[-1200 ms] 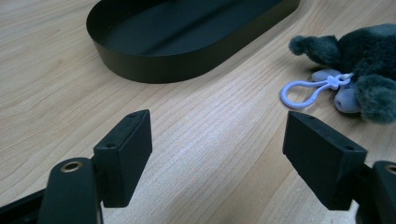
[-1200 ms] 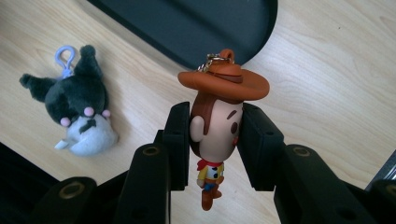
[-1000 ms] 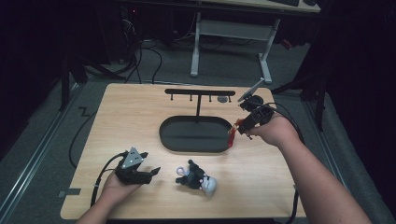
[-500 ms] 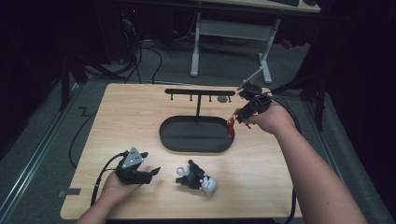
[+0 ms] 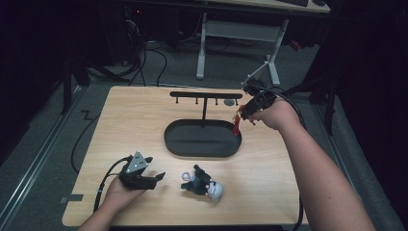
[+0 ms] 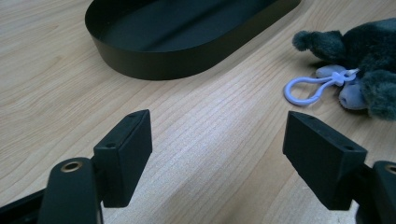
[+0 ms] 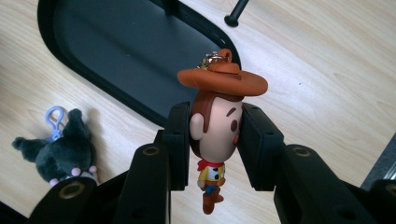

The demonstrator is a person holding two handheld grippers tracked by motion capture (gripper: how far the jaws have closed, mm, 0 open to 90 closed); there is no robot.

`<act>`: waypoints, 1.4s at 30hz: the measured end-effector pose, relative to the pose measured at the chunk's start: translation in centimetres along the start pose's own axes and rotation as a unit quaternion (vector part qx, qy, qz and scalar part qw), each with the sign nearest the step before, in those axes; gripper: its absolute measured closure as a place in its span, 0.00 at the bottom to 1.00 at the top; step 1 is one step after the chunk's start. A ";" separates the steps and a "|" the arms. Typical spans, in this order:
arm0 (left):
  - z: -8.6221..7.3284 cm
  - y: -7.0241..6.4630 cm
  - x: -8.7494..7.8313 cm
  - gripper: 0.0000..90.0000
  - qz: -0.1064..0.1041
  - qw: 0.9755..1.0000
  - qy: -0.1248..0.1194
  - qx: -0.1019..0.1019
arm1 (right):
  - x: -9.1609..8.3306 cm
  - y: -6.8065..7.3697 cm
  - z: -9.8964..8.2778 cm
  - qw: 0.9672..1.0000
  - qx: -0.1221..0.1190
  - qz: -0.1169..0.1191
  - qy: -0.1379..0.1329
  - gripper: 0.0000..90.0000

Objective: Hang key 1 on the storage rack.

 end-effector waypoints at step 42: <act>-0.1 -0.1 0.0 0.27 0.001 1.000 0.007 0.009 | 3.3 -2.7 -0.3 0.999 0.049 0.007 -0.014 0.73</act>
Point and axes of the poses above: each handheld gripper's, and its own axes: x roughly forward along the jaws, z roughly out of its top, y roughly to its left, the point moved 3 cm from there along x, roughly forward along the jaws, and after that the axes turned 4 degrees about -y, right-handed, at the moved point
